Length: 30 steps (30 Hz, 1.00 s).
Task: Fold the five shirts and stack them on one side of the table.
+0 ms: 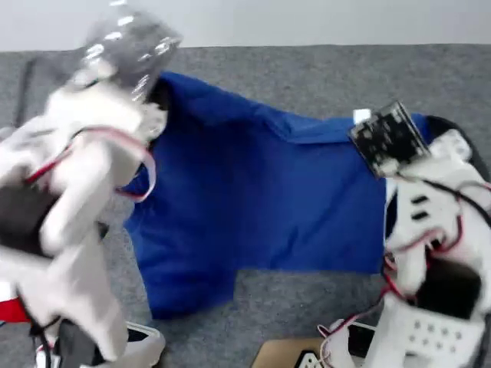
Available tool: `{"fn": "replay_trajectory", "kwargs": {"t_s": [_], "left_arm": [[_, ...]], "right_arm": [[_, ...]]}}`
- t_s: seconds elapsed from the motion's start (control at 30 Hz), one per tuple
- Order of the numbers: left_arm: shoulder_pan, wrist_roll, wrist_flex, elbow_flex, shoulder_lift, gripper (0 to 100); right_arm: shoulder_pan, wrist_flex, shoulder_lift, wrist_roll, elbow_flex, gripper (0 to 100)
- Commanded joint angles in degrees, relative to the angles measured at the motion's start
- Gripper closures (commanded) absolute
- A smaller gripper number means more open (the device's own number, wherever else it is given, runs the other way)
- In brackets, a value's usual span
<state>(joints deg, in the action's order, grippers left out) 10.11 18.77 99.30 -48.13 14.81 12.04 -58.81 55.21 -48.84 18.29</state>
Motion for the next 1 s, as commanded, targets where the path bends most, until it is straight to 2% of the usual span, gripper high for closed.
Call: {"fn": "replay_trajectory", "kwargs": {"t_s": [0.0, 0.17, 0.33, 0.47, 0.6, 0.87, 0.97], "left_arm": [[-1.2, -0.1, -0.2, -11.0, 2.6, 99], [-4.0, 2.5, -0.1, -18.6, 3.1, 100], [-4.1, 3.4, 0.6, -23.9, 3.2, 100], [-4.1, 3.4, 1.2, -25.0, 5.3, 100], [-4.2, 3.4, 1.2, -24.9, 8.1, 100], [-7.7, 5.1, 1.1, -21.6, 12.3, 100], [-7.7, 5.1, 1.2, -21.4, 14.4, 100]], "right_arm": [[3.9, 0.5, 4.9, -0.8, -2.9, 98.8], [7.9, -1.3, 9.2, -0.8, -2.8, 98.8], [7.9, -7.7, 14.6, -3.3, -2.8, 98.8], [8.0, -8.4, 19.2, -3.6, -2.8, 98.8], [8.1, -7.8, 22.5, -3.6, -3.1, 98.8], [8.1, 3.2, 24.4, -3.6, -3.4, 98.8], [8.1, 3.5, 24.2, -3.6, -5.6, 98.8]]}}
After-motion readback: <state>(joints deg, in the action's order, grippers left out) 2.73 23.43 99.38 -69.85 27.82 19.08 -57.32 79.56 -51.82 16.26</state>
